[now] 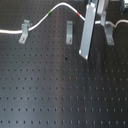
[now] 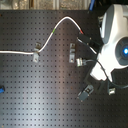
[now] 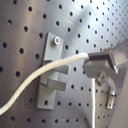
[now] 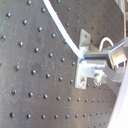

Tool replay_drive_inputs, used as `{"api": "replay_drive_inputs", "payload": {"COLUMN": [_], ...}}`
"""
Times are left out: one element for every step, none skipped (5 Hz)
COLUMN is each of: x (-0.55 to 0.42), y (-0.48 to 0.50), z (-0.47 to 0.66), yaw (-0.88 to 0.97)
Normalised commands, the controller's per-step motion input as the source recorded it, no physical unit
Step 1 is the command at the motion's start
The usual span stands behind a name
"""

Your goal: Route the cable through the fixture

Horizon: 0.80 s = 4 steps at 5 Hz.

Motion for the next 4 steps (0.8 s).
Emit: {"api": "replay_drive_inputs", "payload": {"x": [0.072,0.047,0.024,-0.026], "y": [-0.339,-0.307,-0.129,-0.079], "z": [0.0,0.0,0.0,0.05], "yaw": [-0.51,-0.66,-0.54,-0.16]}}
